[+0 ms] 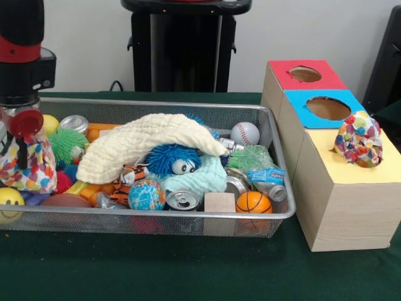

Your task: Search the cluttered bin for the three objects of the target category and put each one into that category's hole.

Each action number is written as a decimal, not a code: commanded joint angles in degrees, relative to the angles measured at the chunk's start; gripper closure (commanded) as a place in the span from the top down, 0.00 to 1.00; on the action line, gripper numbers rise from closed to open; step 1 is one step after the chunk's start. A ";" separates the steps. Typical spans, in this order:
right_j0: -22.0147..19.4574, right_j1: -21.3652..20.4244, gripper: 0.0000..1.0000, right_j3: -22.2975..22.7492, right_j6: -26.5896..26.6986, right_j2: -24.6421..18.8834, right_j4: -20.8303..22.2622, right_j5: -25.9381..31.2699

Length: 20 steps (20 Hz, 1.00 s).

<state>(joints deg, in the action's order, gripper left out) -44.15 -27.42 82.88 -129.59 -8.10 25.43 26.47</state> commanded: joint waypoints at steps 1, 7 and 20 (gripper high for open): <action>0.95 1.62 0.00 0.68 6.72 -4.47 3.56 -1.23; 5.06 -8.60 0.00 4.61 6.17 -2.78 -1.84 13.24; 11.26 -16.97 0.00 5.31 2.35 -1.67 -5.65 23.85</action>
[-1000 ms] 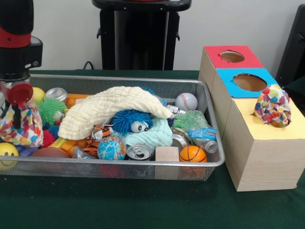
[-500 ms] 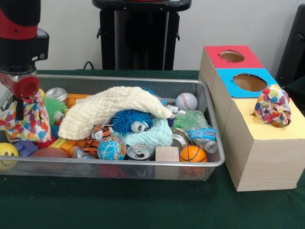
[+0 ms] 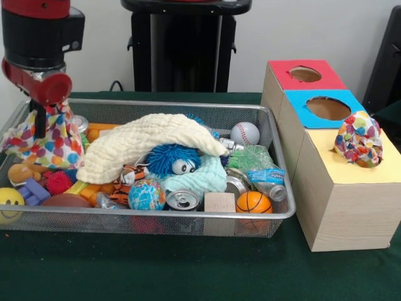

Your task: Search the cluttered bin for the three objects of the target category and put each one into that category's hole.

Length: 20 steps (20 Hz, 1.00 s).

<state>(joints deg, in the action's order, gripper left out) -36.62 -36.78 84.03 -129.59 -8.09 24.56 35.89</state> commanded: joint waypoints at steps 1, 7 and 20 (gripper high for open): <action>4.33 -8.97 0.00 4.60 1.53 -1.82 -6.19 16.38; 7.56 -12.50 0.00 6.17 -4.83 -3.13 -15.05 20.93; 20.46 -9.05 0.00 3.24 -19.03 5.24 -21.06 19.66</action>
<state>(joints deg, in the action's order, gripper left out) -20.27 -49.43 84.23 -129.65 -6.09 6.19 51.91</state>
